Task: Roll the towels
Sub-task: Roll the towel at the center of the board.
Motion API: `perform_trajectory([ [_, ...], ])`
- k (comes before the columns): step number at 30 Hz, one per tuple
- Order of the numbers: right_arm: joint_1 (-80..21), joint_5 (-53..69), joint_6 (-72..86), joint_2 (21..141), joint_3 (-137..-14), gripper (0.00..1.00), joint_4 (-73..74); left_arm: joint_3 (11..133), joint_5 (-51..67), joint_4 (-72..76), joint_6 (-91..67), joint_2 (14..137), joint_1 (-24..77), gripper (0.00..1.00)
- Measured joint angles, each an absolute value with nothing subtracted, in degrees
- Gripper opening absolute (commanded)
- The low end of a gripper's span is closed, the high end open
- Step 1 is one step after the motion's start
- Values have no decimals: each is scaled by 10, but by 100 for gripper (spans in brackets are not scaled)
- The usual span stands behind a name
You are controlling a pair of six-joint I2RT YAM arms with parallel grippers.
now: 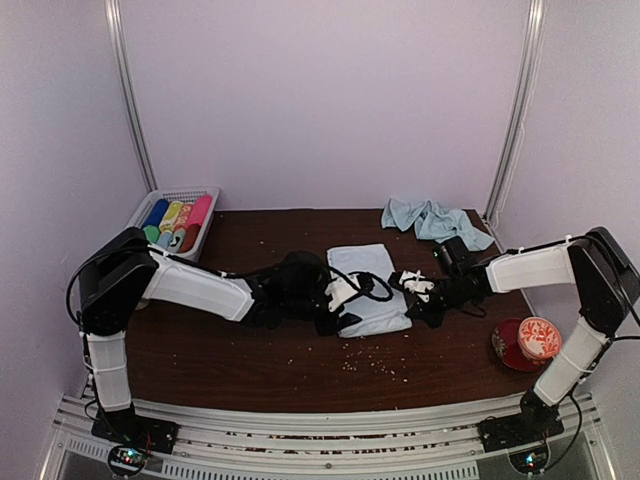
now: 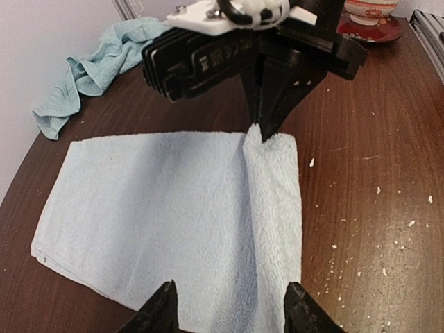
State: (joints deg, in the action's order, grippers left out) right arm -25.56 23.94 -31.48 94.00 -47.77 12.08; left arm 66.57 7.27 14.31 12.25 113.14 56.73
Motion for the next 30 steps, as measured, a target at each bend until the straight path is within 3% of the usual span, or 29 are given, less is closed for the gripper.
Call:
perform_trajectory([
  [30, -253, 239, -315, 946, -482, 0, 121, 693, 1, 137, 110, 1187, 580, 50],
])
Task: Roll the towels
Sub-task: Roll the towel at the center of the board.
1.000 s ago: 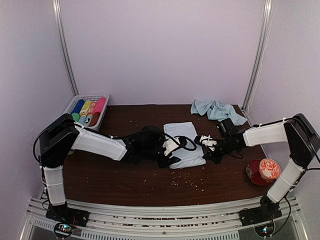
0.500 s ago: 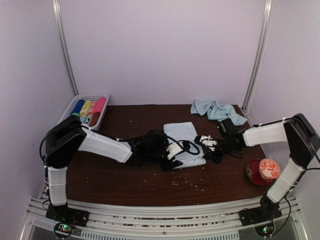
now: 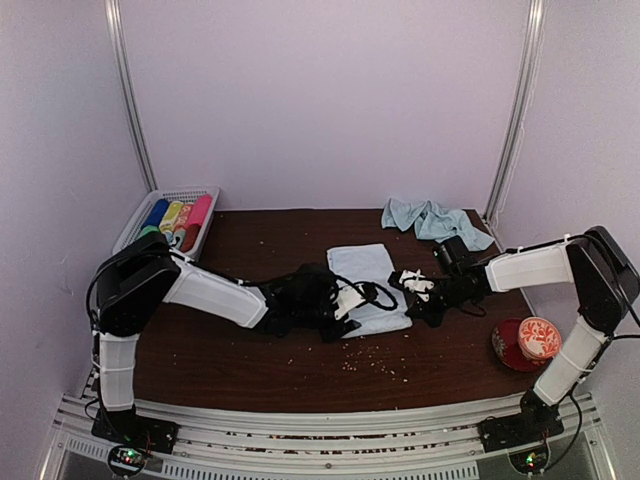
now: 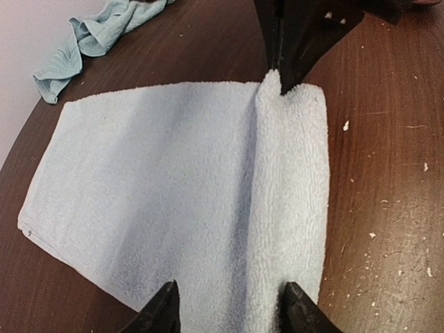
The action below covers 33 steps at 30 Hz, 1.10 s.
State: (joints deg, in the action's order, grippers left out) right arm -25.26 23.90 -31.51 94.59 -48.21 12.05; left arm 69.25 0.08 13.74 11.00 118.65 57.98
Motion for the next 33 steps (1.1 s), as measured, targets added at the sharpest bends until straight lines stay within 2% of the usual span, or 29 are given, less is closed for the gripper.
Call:
perform_trajectory([
  [12, -252, 234, -315, 952, -484, 0, 121, 707, -37, 133, 94, 1210, 580, 50],
  [16, -251, 228, -314, 955, -484, 15, 121, 723, -44, 124, 93, 1220, 580, 50],
  [20, -235, 235, -317, 956, -495, 36, 136, 729, -45, 122, 92, 1228, 580, 50],
  [22, -224, 245, -315, 955, -504, 39, 143, 732, -44, 119, 93, 1229, 580, 50],
  [24, -213, 257, -313, 952, -511, 36, 150, 734, -44, 119, 93, 1230, 580, 50],
  [29, -188, 314, -311, 948, -544, 13, 189, 738, -44, 119, 93, 1233, 580, 50],
  [33, -179, 381, -300, 954, -595, 5, 231, 740, -45, 116, 93, 1233, 580, 50],
])
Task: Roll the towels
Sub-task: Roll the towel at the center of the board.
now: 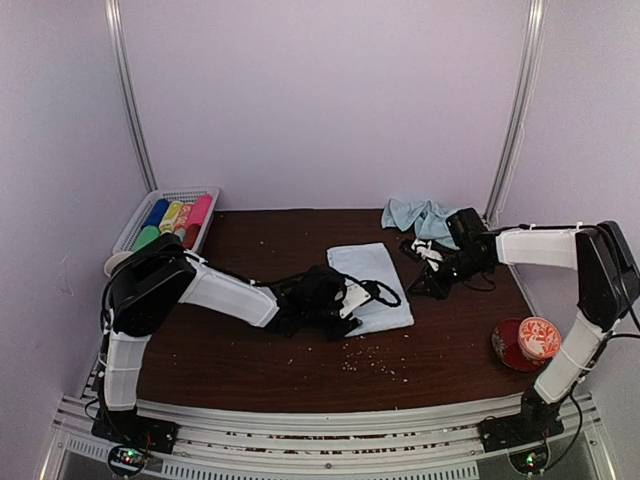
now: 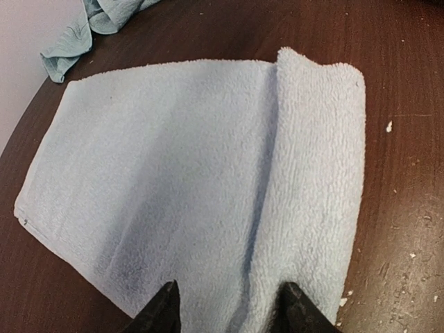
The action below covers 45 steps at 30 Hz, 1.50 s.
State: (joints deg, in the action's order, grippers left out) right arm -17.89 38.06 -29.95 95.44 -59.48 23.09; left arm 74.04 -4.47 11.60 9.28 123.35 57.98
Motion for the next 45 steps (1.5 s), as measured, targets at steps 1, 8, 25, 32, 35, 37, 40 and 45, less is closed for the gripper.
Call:
perform_trajectory([
  [1, -178, 400, -297, 959, -609, 4, 240, 741, -45, 115, 93, 1233, 580, 50],
  [8, -177, 519, -280, 1040, -667, 0, 301, 747, -45, 104, 93, 1235, 580, 50],
  [25, -179, 609, -259, 1151, -702, 0, 358, 756, -45, 89, 93, 1235, 580, 50],
  [32, -163, 601, -204, 1184, -692, 0, 314, 755, -50, 90, 93, 1235, 580, 51],
  [35, -157, 603, -190, 1185, -692, 0, 308, 755, -56, 94, 93, 1235, 580, 54],
  [37, -156, 603, -183, 1187, -692, 0, 305, 751, -62, 100, 93, 1235, 580, 55],
  [40, -155, 605, -177, 1188, -692, 0, 304, 741, -70, 114, 90, 1233, 580, 57],
  [45, -155, 606, -177, 1188, -692, 0, 304, 709, -79, 136, 83, 1215, 574, 62],
])
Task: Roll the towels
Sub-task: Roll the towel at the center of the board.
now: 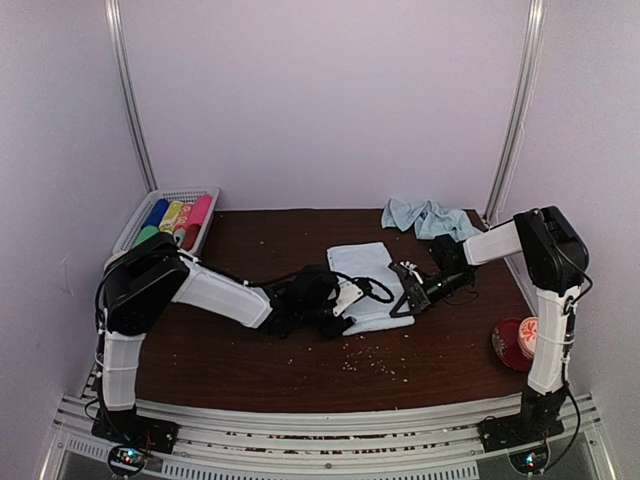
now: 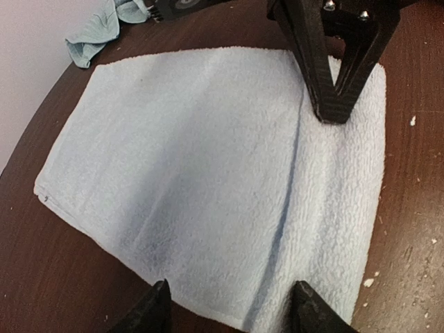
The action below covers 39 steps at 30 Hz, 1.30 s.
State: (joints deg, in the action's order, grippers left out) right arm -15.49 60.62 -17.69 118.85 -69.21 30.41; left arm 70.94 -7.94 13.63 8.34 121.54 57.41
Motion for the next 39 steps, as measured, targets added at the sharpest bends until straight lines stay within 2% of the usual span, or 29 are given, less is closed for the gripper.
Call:
perform_trajectory([
  [13, -155, 603, -184, 1187, -694, 0, 310, 663, -114, 131, 76, 1169, 547, 72],
  [16, -154, 590, -189, 1178, -694, 3, 318, 654, -121, 119, 76, 1152, 543, 75],
  [19, -153, 571, -197, 1164, -699, 7, 336, 650, -125, 117, 81, 1134, 543, 82],
  [22, -151, 561, -210, 1151, -712, 13, 358, 645, -123, 117, 93, 1108, 543, 98],
  [28, -150, 559, -251, 1097, -738, 27, 412, 587, -111, 149, 150, 1042, 559, 98],
  [33, -150, 547, -295, 999, -721, 41, 422, 560, -120, 189, 239, 1035, 609, 97],
  [35, -150, 534, -310, 941, -693, 45, 403, 553, -128, 210, 279, 1043, 627, 92],
  [39, -150, 502, -332, 850, -638, 48, 361, 541, -146, 252, 367, 1082, 660, 74],
])
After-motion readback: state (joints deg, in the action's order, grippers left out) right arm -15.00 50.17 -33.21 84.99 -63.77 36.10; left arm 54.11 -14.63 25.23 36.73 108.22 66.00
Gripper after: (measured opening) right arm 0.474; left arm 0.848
